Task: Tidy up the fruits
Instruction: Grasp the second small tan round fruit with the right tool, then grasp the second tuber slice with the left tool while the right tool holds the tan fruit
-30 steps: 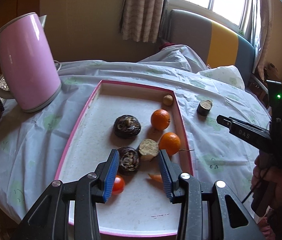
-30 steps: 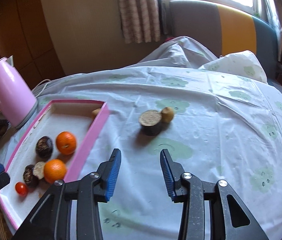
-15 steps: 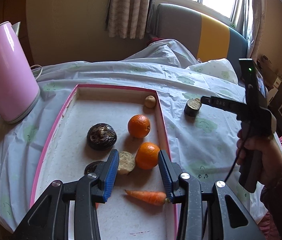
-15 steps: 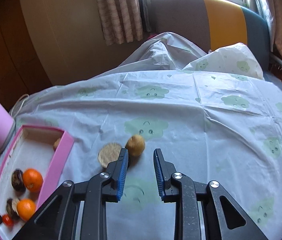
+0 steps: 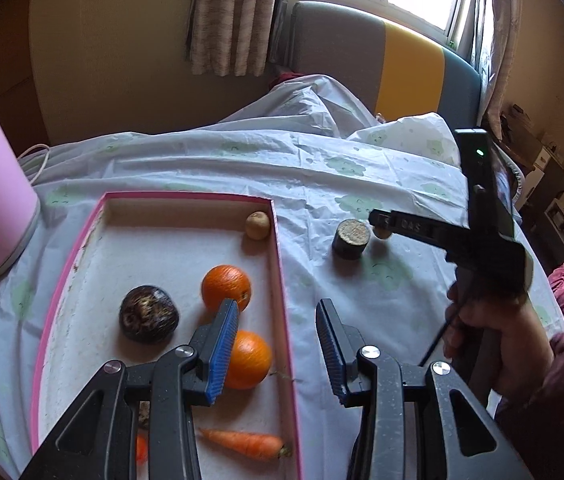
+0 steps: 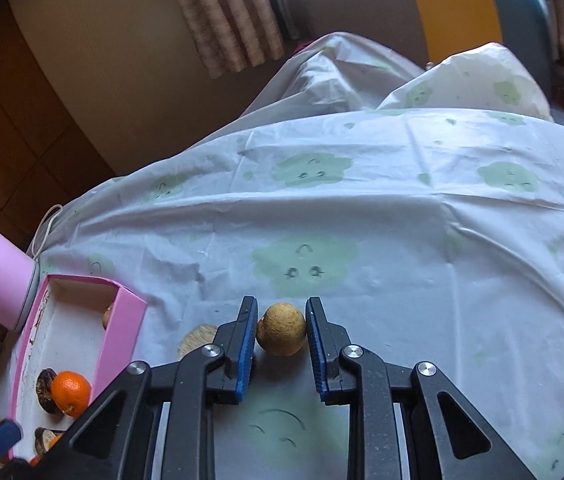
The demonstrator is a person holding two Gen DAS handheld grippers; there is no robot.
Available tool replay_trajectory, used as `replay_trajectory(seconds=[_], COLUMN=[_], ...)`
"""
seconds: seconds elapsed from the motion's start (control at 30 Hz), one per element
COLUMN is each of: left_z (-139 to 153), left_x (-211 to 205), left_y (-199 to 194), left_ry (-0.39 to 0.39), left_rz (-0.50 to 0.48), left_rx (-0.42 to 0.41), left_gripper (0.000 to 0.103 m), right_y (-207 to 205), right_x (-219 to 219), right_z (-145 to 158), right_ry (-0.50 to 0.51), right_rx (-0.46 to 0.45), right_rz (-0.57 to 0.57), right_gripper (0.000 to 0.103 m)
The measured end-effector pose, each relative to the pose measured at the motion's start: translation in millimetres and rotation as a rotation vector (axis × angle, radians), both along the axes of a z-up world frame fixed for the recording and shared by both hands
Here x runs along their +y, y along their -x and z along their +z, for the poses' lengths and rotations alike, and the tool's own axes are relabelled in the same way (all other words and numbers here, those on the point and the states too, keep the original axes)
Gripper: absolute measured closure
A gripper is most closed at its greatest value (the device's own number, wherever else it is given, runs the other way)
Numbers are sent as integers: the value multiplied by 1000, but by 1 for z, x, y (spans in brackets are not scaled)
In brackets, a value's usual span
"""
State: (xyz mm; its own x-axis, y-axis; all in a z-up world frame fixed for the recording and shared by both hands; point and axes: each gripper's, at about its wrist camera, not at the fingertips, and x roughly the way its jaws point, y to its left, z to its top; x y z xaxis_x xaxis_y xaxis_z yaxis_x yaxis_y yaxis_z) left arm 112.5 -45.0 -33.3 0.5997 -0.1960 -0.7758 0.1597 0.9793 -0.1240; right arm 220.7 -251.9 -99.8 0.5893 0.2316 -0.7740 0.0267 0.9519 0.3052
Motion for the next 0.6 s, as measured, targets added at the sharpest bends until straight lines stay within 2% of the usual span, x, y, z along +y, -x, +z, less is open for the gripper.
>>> replay_trajectory(seconds=[0.1,0.2,0.33,0.6], left_z=[0,-1,-10,-29], left_x=[-11,-25,-43,-72], left_y=[-11,-24,-45,-77], left_ry=[7,16,42,59], left_rz=[-27,-52,-70,-66], left_rx=[9,21,59,132], left_gripper=[62,62,62,62], right_y=[11,21,34,45], right_x=[-15,-22,-32,-45], right_z=[4,6,6,-1], right_ry=[49,158,253,258], right_rx=[-18,-31,-45,-47], right_rz=[-35,-41,-47,-54], right_gripper=[78,78,78,78])
